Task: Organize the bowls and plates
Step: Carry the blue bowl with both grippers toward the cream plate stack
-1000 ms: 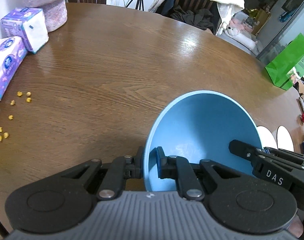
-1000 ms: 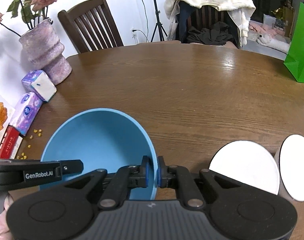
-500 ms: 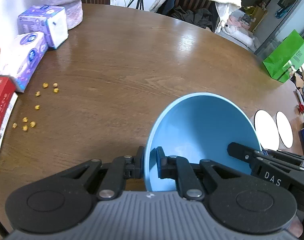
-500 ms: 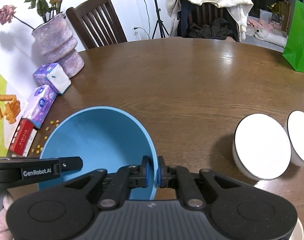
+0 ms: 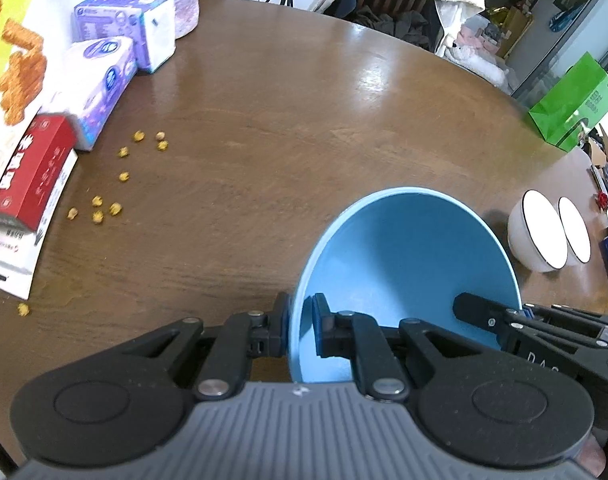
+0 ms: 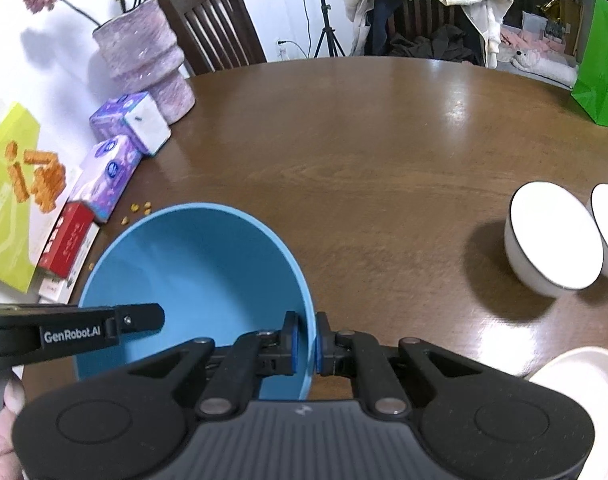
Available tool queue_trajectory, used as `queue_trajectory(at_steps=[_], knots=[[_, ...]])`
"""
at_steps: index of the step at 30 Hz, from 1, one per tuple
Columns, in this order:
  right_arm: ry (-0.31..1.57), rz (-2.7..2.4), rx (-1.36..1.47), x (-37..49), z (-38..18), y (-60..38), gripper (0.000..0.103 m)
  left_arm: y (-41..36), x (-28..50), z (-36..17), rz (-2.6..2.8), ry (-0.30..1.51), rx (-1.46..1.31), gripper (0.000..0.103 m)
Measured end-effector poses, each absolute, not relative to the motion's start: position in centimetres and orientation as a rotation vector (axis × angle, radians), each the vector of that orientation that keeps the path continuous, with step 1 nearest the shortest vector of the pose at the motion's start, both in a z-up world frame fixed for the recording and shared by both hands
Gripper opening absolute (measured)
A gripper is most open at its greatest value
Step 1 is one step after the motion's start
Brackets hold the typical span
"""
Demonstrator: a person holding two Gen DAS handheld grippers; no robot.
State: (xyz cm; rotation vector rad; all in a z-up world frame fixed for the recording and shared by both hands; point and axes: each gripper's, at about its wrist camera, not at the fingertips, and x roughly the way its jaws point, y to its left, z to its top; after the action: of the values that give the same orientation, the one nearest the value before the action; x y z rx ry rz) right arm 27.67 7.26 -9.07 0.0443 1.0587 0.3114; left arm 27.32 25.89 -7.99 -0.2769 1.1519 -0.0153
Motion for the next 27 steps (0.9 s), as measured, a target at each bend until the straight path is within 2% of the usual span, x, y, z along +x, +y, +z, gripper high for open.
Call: queue_trajectory(at_steps=[27], knots=[[1.136, 0.313, 0.050, 23.5, -11.9, 13.4, 0.008, 31.2, 22.9, -11.6, -0.018, 1.248, -0.263, 0.012]])
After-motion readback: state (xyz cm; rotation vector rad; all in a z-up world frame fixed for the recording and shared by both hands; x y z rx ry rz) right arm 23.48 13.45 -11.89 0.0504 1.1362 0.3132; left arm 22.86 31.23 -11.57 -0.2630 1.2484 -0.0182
